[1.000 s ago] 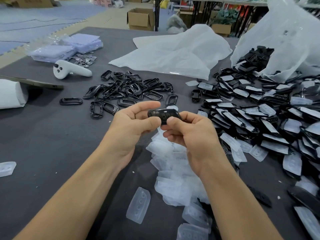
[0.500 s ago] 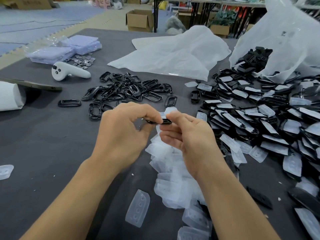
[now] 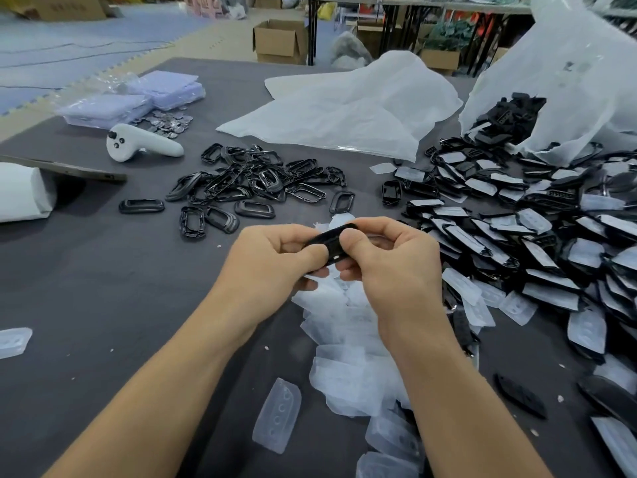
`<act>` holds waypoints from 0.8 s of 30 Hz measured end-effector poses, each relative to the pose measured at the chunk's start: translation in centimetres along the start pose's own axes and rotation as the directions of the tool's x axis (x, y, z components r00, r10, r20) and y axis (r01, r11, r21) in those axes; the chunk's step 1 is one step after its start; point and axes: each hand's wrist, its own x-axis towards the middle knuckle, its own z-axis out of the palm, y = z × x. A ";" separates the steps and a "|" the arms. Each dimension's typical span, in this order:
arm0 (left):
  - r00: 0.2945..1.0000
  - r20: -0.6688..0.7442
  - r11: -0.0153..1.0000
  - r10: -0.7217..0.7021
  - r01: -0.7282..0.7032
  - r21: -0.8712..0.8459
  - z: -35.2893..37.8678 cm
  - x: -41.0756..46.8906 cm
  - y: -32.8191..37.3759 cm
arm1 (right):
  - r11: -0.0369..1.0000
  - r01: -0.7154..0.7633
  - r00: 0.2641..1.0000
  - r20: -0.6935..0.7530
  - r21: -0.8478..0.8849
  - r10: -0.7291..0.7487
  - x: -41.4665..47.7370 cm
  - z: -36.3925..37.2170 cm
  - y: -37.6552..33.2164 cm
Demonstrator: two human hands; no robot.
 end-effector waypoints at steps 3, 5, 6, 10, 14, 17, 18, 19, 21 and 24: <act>0.996 -0.069 0.992 -0.062 0.054 -0.111 0.3 0.3 0.0 | 0.995 0.055 0.998 -0.018 -0.088 -0.057 -0.1 0.0 0.2; 0.979 -0.192 0.987 -0.062 0.031 -0.160 -0.1 0.8 -0.1 | 0.969 0.142 0.984 -0.076 -0.201 -0.160 -0.1 -0.1 0.6; 0.965 -0.254 0.985 -0.059 0.016 -0.169 -0.5 1.1 -0.2 | 0.936 0.191 0.970 -0.087 -0.296 -0.226 0.0 -0.3 0.7; 0.913 -0.397 0.983 -0.089 0.017 -0.182 -2.3 1.9 -0.4 | 0.745 0.248 0.958 0.044 -0.619 -0.282 0.3 -0.6 1.2; 0.889 -0.437 0.974 -0.137 0.040 -0.224 -2.9 2.4 -0.8 | 0.478 0.370 0.929 0.309 -0.797 -0.204 0.1 0.2 1.9; 0.888 -0.439 0.972 -0.139 0.038 -0.230 -2.6 2.4 -1.0 | 0.364 0.429 0.901 0.423 -0.827 -0.099 0.1 0.4 2.5; 0.886 -0.443 0.973 -0.137 0.037 -0.228 -2.6 2.3 -1.0 | 0.336 0.432 0.899 0.429 -0.837 -0.088 0.1 0.3 2.7; 0.882 -0.451 0.974 -0.136 0.036 -0.223 -2.6 2.3 -1.1 | 0.328 0.432 0.900 0.425 -0.840 -0.098 0.1 0.3 2.8; 0.865 -0.489 0.983 -0.113 0.024 -0.184 -2.5 2.4 -1.1 | 0.399 0.419 0.908 0.382 -0.815 -0.174 -0.1 0.5 2.6; 0.849 -0.528 0.992 -0.030 -0.039 -0.119 -2.3 2.3 -0.9 | 0.465 0.413 0.909 0.323 -0.783 -0.264 0.0 0.6 2.4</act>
